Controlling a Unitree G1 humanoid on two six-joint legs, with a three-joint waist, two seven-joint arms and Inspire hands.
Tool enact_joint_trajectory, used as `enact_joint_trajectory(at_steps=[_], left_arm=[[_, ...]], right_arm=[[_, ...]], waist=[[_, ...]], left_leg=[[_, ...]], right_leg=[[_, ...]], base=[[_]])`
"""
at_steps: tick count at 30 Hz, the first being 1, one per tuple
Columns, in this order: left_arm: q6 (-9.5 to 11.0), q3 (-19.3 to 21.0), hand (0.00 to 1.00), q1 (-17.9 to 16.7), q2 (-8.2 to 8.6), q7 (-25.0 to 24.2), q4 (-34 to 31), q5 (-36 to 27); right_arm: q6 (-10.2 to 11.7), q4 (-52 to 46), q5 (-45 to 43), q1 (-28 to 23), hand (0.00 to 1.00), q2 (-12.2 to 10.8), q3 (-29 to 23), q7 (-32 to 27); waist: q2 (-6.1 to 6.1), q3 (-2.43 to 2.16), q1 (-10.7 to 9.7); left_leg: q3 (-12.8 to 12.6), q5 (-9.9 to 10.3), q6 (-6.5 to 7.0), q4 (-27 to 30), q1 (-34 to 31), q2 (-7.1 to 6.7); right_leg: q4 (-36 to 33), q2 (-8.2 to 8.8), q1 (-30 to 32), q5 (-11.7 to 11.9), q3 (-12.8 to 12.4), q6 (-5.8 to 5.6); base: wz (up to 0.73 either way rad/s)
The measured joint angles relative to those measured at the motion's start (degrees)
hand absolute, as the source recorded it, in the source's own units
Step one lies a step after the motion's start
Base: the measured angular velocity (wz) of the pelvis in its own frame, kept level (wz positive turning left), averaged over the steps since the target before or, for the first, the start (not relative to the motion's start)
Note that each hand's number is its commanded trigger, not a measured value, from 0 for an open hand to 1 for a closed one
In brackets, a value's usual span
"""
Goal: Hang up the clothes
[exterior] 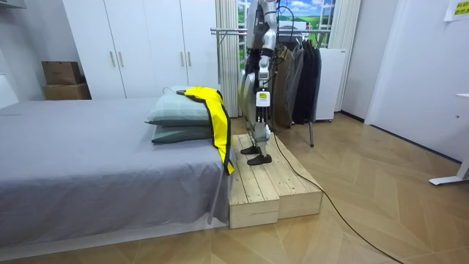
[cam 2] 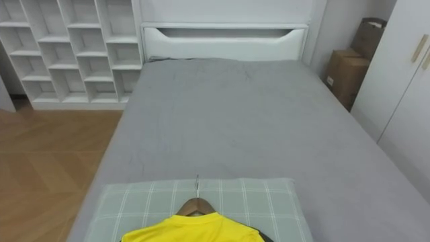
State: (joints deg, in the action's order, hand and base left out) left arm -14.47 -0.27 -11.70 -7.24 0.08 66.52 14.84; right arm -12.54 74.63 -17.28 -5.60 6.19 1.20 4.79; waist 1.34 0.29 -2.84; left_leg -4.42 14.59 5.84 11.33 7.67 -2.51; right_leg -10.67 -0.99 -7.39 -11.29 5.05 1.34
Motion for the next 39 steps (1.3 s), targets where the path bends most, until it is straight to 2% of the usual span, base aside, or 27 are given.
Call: enact_joint_trajectory(at_steps=[4, 11, 15, 21, 23, 26, 29, 32, 33, 37, 39], left_arm=[[0.1, 1.0, 0.0, 0.2, 0.01, 1.6, -0.1, -2.1], [3.2, 8.7, 0.0, -0.6, -0.03, 7.0, -0.1, -10.9], [4.2, 12.0, 0.0, -0.7, -0.02, 9.8, -0.1, -13.0], [5.2, 15.4, 0.0, -1.1, -0.02, 17.8, -3.5, -15.7], [6.2, 16.1, 0.0, -1.0, -0.02, 21.2, -5.5, -16.3], [7.4, 16.1, 0.0, -1.0, 0.01, 24.4, -7.0, -16.3], [8.3, 16.1, 0.0, -1.1, -0.01, 28.1, -8.9, -13.5], [9.7, 16.1, 0.0, -1.4, -0.01, 32.0, -10.0, -11.3], [9.8, 16.1, 0.0, -1.4, -0.01, 32.6, -10.6, -10.8], [10.8, 15.7, 0.0, -1.1, -0.01, 36.9, -16.0, -8.7], [12.2, 15.7, 0.0, -0.1, -0.12, 38.7, -16.3, -5.5]], right_arm=[[0.0, 0.4, 1.3, 0.0, 0.0, 0.0, -0.2, -1.2], [1.6, 0.2, 1.2, 0.1, 0.0, 0.5, -3.3, -2.2], [2.2, 0.4, 1.3, 0.0, 0.0, 1.0, -3.7, -2.2], [2.6, 0.8, 1.7, -0.1, 0.0, 1.1, -4.3, -3.3], [2.6, 0.8, 1.6, -0.1, 0.0, 1.1, -4.4, -3.8], [2.8, 0.8, 1.7, -0.2, 0.0, 1.1, -4.4, -4.6], [3.4, 0.8, 2.5, -0.4, 0.0, 1.2, -4.9, -4.9], [4.5, 0.6, 2.9, -0.3, 0.0, 1.3, -4.9, -5.4], [4.7, 0.4, 3.0, -0.3, 0.0, 1.3, -4.9, -5.4], [5.6, -0.3, 3.9, 0.1, 0.0, 1.3, -4.8, -5.5], [5.7, -0.9, 4.0, -0.1, 0.0, 1.3, -4.9, -5.6]], waist=[[-0.06, -0.02, 0.2], [-0.37, 0.0, 0.3], [-0.65, 0.06, 1.4], [-0.98, -0.02, 1.8], [-1.2, -0.14, 1.8], [-1.25, -0.16, 1.7], [-1.41, -0.28, 1.7], [-1.28, -0.19, 1.6], [-1.48, -0.32, 1.7], [-1.45, -0.34, 1.7], [-1.44, -0.34, 1.1]], left_leg=[[0.0, 0.0, 0.01, 0.0, 0.2, 0.01], [0.3, 0.0, 0.0, -0.1, 0.1, -0.03], [0.4, 0.0, 0.01, -0.2, 0.5, -0.05], [0.8, 0.0, 0.01, -0.7, 1.0, -0.03], [0.7, 0.0, 0.01, -0.7, 1.0, -0.02], [0.6, 0.0, 0.02, -0.9, 1.1, -0.05], [0.7, 0.0, 0.02, -1.2, 1.4, -0.04], [0.7, 0.0, 0.02, -1.6, 1.7, -0.02], [0.7, 0.0, 0.02, -1.6, 1.7, -0.02], [0.7, -0.1, 0.0, -1.7, 1.5, -0.03], [1.6, -0.1, 0.01, -1.6, 1.5, -0.15]], right_leg=[[-0.1, 0.0, -0.2, 0.0, 0.0, 0.0], [0.0, -0.01, -0.1, 0.0, 0.2, 0.0], [0.0, 0.0, -0.4, 0.0, 0.2, 0.0], [-0.2, 0.04, -0.5, 0.0, 1.1, 0.0], [-0.1, 0.02, -0.6, 0.0, 1.0, 0.0], [0.0, 0.04, -0.8, 0.0, 1.2, 0.0], [0.1, 0.05, -0.8, 0.0, 1.4, -0.01], [0.0, 0.04, -1.1, 0.0, 1.5, -0.01], [0.0, 0.03, -1.0, 0.0, 1.4, -0.01], [-0.1, 0.04, -0.8, 0.0, 1.5, -0.01], [0.0, 0.17, -1.2, 0.0, 2.5, -0.01]], base=[[0.0], [0.01], [0.01], [0.03], [0.0], [0.0], [0.0], [0.0], [0.0], [0.01], [0.16]])
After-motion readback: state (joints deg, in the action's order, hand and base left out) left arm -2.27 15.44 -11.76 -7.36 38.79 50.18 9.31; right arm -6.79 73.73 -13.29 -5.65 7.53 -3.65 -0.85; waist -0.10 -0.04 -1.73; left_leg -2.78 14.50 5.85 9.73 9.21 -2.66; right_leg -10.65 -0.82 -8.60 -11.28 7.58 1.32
